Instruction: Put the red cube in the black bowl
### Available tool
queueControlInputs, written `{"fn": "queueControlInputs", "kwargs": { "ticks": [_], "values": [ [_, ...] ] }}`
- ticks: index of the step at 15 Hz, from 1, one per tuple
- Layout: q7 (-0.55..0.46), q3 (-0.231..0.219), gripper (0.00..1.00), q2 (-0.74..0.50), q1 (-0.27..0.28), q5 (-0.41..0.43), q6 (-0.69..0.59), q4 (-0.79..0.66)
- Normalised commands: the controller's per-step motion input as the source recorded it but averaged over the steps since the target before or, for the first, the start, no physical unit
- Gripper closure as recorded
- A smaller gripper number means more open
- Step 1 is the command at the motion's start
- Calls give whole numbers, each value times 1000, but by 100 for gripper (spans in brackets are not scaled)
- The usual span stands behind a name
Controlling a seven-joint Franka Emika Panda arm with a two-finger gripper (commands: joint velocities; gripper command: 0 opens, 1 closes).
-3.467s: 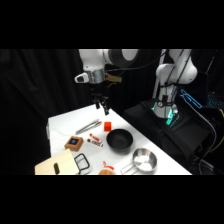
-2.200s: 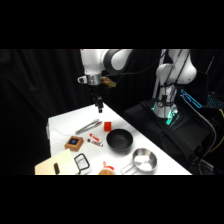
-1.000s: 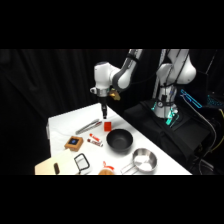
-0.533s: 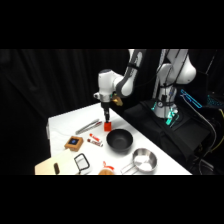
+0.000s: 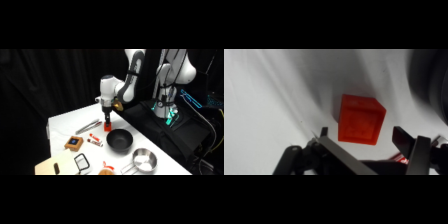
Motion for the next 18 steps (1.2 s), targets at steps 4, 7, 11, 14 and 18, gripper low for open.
{"fn": "queueControlInputs", "kwargs": {
  "ticks": [4,7,11,14,18],
  "values": [
    [115,-24,0,178,118,166,318,6],
    [78,-65,0,157,122,160,303,-9],
    [29,-71,27,52,112,163,275,-68],
    [14,-82,52,-50,133,148,246,-115],
    [14,-110,71,-109,174,132,154,-133]
  ]
}}
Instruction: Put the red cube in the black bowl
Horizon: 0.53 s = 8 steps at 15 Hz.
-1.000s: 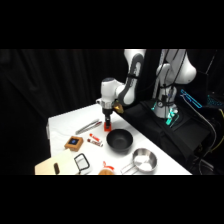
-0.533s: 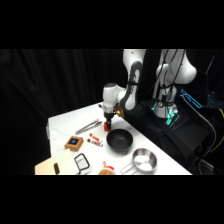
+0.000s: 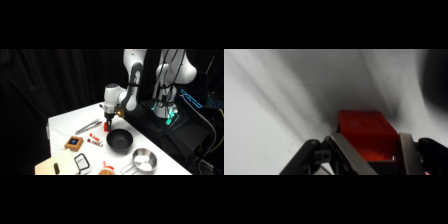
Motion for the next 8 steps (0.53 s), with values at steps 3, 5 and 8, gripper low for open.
{"fn": "queueControlInputs", "kwargs": {
  "ticks": [3,5,8],
  "values": [
    [-7,-141,74,-296,214,85,-55,-210],
    [-18,-154,74,-438,223,40,-174,-247],
    [20,-218,74,-484,254,-55,-259,-231]
  ]
}}
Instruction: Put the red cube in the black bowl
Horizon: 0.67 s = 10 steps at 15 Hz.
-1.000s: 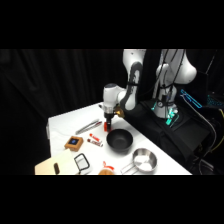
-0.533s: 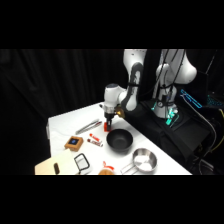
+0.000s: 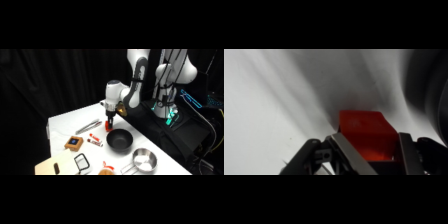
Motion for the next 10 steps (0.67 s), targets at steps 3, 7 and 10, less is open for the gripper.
{"fn": "queueControlInputs", "kwargs": {
  "ticks": [3,7,10],
  "values": [
    [135,-281,74,-448,266,-256,-307,-152],
    [210,-157,74,-356,119,-363,-333,-29],
    [186,40,74,-344,-24,-304,-344,1]
  ]
}}
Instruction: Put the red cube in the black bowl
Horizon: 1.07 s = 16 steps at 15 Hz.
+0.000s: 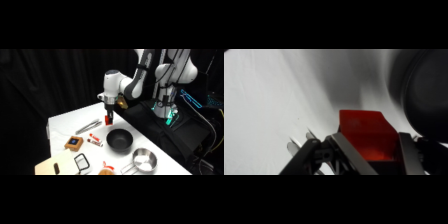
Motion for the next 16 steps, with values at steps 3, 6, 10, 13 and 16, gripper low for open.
{"fn": "queueControlInputs", "kwargs": {
  "ticks": [3,6,10,13,16],
  "values": [
    [182,163,74,-356,-77,-264,-347,-15],
    [187,237,74,-366,-103,-240,-370,-22],
    [82,282,74,-290,-130,-86,-284,-24],
    [42,266,74,-230,-99,-2,-187,-37],
    [-45,231,74,-166,-69,97,-60,-52]
  ]
}}
